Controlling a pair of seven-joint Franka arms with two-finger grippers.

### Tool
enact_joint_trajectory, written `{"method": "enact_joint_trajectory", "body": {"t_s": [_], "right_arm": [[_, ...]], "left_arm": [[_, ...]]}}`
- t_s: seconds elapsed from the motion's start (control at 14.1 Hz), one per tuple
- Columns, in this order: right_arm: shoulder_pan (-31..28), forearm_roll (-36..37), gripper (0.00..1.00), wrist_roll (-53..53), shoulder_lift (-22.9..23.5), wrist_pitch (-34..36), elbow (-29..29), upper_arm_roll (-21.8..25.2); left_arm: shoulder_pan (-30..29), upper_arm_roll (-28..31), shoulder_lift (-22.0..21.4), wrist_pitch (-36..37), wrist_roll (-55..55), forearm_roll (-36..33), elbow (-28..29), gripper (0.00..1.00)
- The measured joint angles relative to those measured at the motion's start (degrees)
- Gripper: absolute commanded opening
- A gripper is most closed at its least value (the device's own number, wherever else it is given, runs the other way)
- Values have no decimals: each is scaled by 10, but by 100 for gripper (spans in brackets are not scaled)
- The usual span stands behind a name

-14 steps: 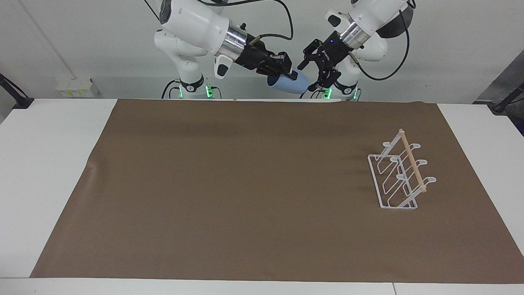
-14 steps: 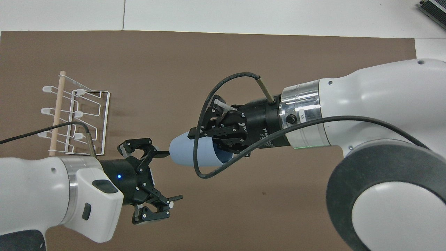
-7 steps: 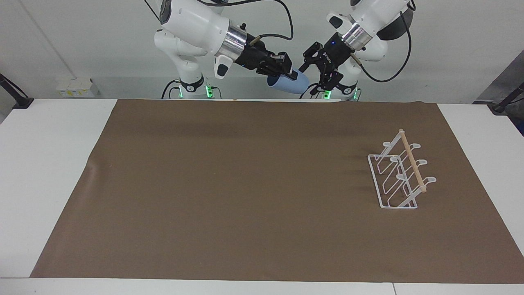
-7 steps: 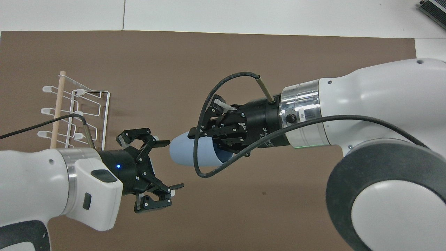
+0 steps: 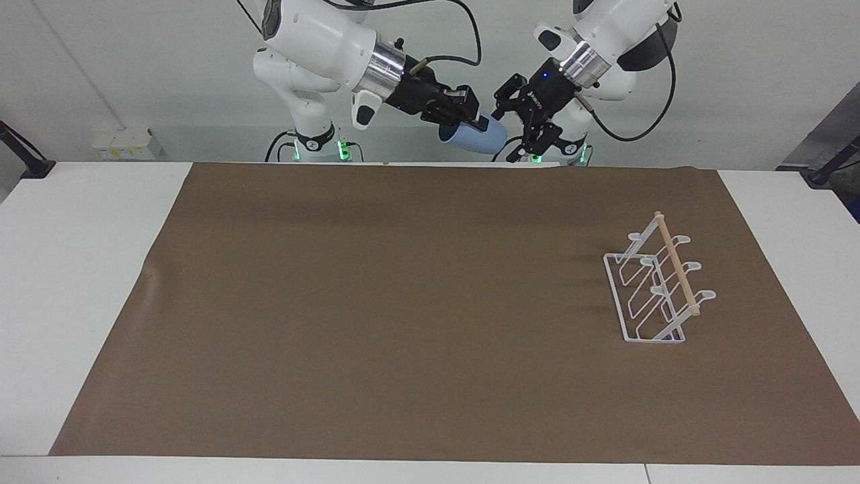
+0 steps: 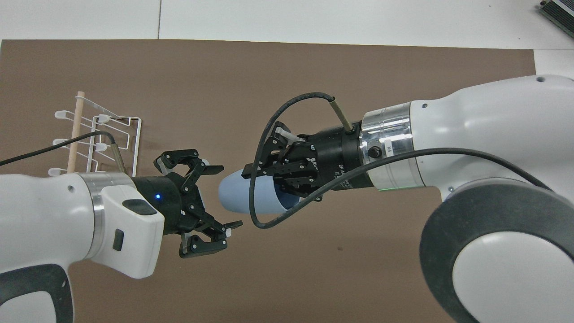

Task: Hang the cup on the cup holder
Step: 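Move the open left gripper toward the cup held by the right gripper, then close the left gripper on the cup near the right gripper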

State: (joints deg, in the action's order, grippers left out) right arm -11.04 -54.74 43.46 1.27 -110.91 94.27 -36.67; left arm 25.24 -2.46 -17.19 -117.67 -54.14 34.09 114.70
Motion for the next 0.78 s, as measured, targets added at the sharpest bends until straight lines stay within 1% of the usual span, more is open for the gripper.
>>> {"method": "enact_joint_trajectory", "body": {"t_s": [0.42,0.78], "right_arm": [[-1,0,0,0,0,1,0,0],[-3,0,0,0,0,17,0,0]], "left_arm": [[4,-10,8,17,0,11,-8,100],[6,-16,8,22,-1,11,-8,100]]}}
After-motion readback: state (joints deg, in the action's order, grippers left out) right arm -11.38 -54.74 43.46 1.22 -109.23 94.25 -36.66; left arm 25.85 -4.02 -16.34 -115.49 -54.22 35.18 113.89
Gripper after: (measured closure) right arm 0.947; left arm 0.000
